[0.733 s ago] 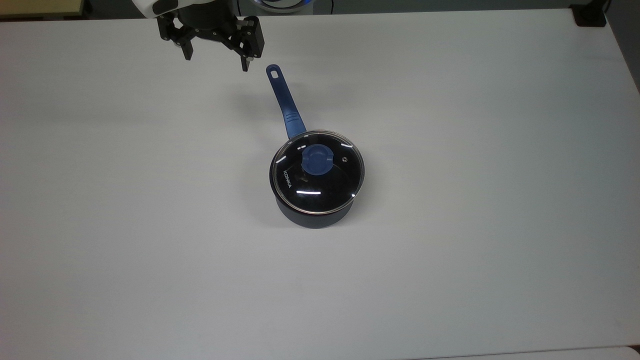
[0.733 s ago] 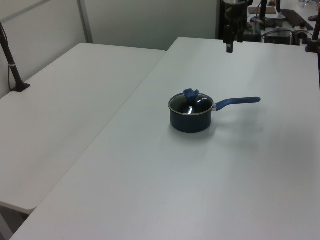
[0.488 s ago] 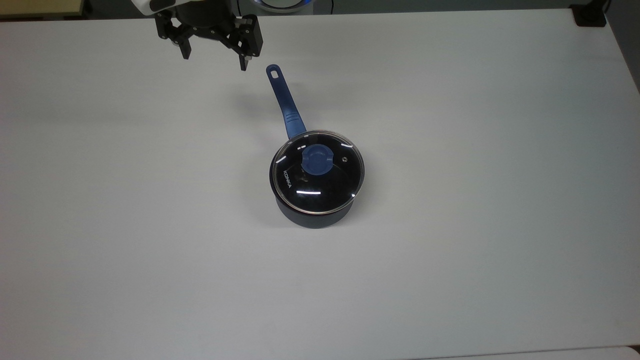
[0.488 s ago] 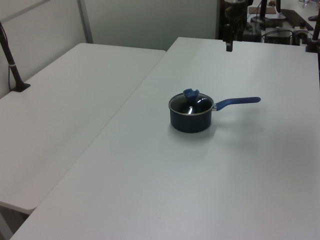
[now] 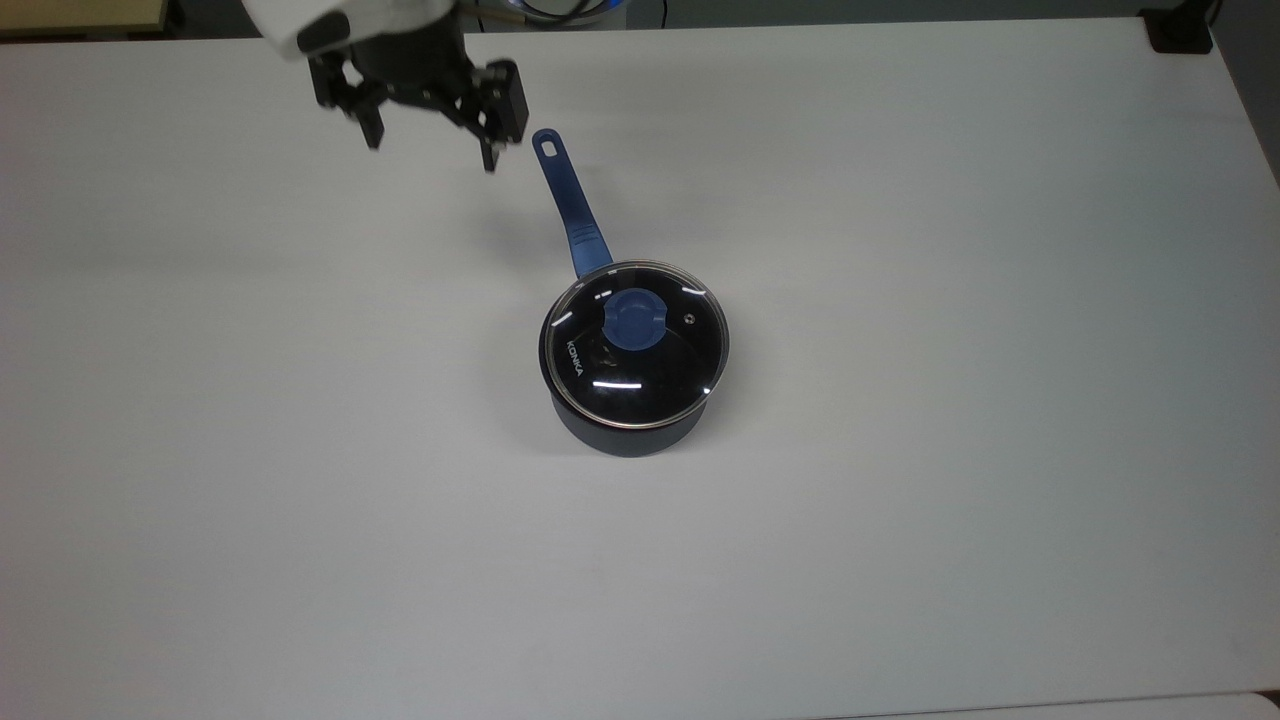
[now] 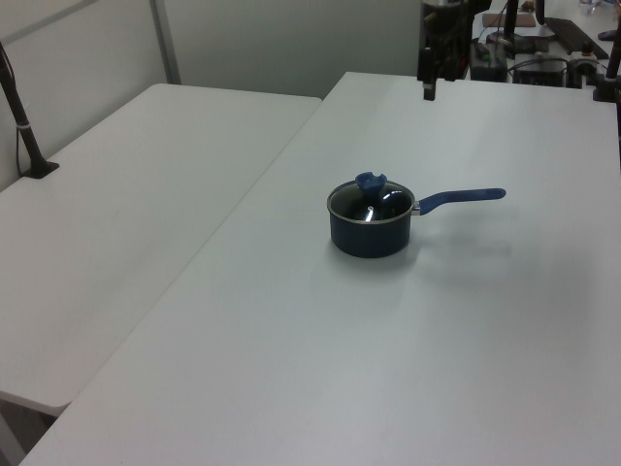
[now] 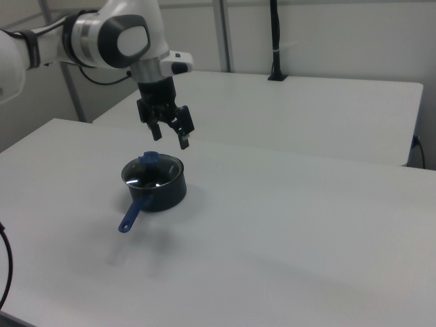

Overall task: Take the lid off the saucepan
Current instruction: 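Move the gripper down over the glass lid's blue knob, then close the gripper on the blue knob of the lid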

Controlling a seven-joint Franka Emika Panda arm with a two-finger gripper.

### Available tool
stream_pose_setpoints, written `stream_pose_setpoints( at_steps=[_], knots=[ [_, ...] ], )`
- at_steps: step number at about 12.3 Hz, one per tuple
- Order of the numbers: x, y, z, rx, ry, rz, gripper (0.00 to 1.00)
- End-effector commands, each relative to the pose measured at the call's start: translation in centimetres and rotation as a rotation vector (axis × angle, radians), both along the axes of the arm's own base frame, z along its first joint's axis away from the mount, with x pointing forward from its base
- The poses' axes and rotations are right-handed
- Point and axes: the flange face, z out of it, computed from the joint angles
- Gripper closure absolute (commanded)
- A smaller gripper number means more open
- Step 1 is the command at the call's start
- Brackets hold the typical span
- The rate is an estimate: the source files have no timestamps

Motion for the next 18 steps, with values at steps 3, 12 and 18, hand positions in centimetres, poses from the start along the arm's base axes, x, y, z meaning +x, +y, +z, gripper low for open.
stream_pose_setpoints(
  at_steps=[3, 12, 18],
  knots=[
    [5.0, 6.5, -3.4, 0.085, -0.133, -0.015, 0.0],
    [7.3, 15.3, -11.7, 0.076, -0.059, 0.115, 0.05],
    [7.1, 15.4, -11.7, 0.073, -0.048, 0.181, 0.37]
  ],
)
